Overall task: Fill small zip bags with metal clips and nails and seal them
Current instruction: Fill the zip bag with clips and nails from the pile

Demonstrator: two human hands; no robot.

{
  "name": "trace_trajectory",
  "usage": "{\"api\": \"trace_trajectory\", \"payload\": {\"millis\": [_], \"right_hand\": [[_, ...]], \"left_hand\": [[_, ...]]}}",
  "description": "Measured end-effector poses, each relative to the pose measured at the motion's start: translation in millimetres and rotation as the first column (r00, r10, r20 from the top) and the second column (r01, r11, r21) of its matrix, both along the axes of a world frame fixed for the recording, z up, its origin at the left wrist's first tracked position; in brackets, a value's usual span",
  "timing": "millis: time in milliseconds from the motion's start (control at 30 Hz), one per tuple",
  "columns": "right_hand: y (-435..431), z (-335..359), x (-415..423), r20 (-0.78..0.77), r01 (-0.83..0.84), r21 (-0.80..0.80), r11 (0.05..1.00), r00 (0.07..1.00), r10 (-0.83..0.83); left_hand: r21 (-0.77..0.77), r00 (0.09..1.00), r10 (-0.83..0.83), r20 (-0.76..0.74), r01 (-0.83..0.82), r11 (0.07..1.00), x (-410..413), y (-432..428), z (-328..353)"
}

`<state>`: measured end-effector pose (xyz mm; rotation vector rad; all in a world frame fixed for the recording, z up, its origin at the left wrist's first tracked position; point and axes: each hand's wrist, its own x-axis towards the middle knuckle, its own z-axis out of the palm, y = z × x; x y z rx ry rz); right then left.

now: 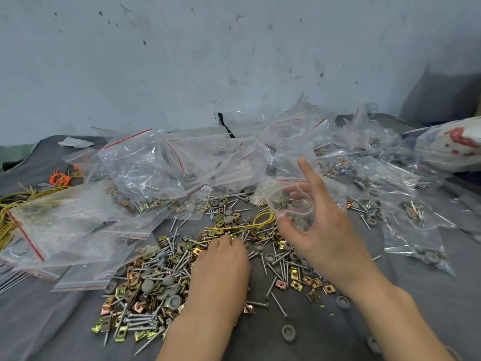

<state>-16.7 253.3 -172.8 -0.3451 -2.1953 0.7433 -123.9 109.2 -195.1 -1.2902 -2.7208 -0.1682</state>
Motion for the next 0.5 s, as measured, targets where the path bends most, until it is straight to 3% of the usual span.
{"api": "trace_trajectory", "payload": {"millis": [167,300,400,500], "right_hand": [[-1,-3,-2,0.022,0.002,0.021,1.000,1.000,-0.003],[-3,-2,-3,0.032,0.001,0.043,0.999,0.999,-0.003],[-3,-3,-3,0.047,-0.010,0.053,0.999,0.999,0.007],[-2,-4,-3,0.055,-0.017,0.049,0.999,0.998,0.014]], "left_hand": [[0.021,0.998,-0.032,0.059,0.031,0.999,-3,-2,3],[0.240,0.965,-0.052,0.257,-0.011,0.971,-14,-12,15],[0.513,0.877,-0.118,0.466,-0.159,0.844,-29,-21,24],[0.655,0.678,-0.269,0.684,-0.410,0.634,-41,-25,30]]}}
